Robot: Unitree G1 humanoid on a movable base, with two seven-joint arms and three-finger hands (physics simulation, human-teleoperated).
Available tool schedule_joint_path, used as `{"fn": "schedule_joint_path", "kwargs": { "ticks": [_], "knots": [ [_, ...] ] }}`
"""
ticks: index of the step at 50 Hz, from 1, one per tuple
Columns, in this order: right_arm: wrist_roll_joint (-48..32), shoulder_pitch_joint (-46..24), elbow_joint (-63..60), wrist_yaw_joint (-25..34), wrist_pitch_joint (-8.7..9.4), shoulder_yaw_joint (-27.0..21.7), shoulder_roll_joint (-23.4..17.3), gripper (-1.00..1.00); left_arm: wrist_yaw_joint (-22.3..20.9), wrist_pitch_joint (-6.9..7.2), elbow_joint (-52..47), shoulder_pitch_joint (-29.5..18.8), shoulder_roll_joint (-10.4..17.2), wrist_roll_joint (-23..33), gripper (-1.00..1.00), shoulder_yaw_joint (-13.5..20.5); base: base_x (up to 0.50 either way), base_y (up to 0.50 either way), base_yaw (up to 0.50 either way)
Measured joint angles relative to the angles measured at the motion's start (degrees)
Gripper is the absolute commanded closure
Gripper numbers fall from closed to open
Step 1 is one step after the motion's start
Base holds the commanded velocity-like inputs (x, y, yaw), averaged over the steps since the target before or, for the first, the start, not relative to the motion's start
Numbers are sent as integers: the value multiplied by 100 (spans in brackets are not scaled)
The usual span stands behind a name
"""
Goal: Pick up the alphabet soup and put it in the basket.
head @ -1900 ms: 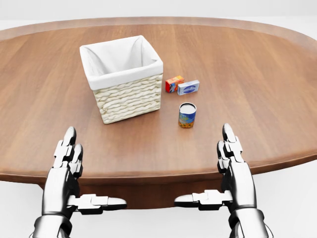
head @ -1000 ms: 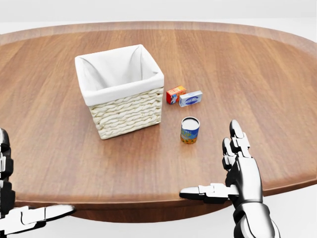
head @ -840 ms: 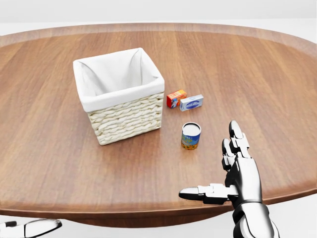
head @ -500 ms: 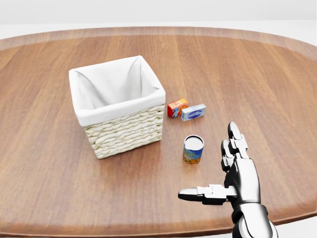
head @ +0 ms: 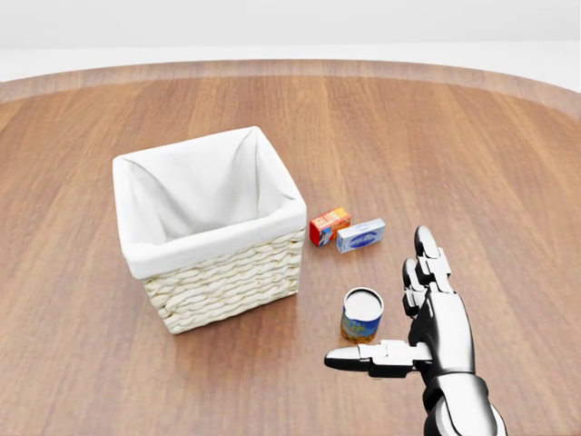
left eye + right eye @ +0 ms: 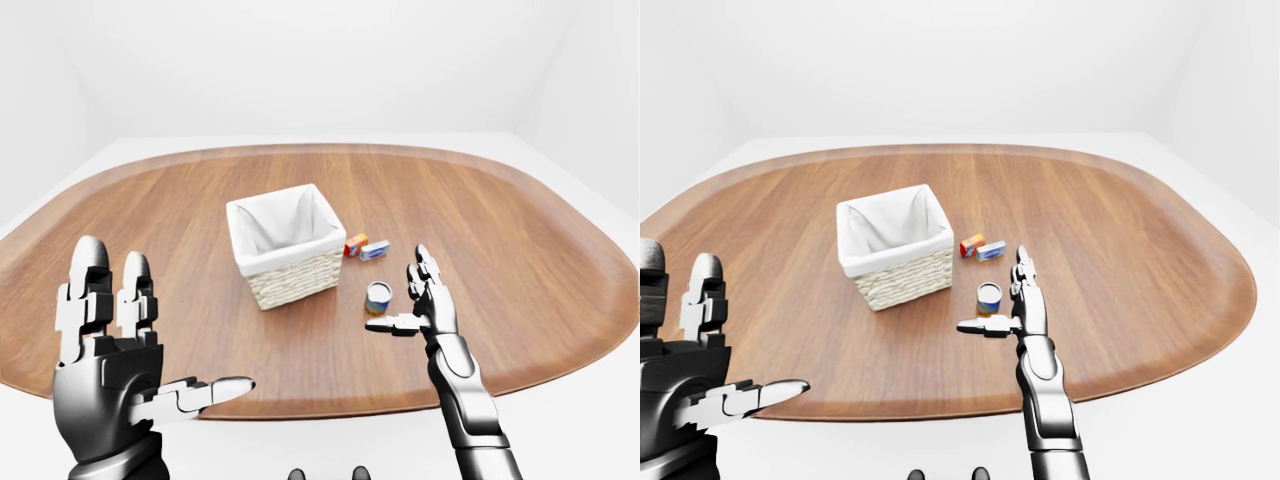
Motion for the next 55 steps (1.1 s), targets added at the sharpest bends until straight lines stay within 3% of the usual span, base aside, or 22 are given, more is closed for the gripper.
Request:
{"fn": "schedule_joint_path", "kwargs": {
  "ticks": [26,39,55],
  "knots": [
    [-4,12,5,17,0,13,6,-100,39,-5,20,36,44,77,-100,-89,25,0,0],
    [17,-36,111,-16,-52,-24,0,-100,44,0,54,17,60,81,-100,-92,0,0,0],
    [-41,-171,590,-146,-340,-99,-47,-100,80,71,133,-68,102,79,-100,-84,0,0,0]
  ]
}}
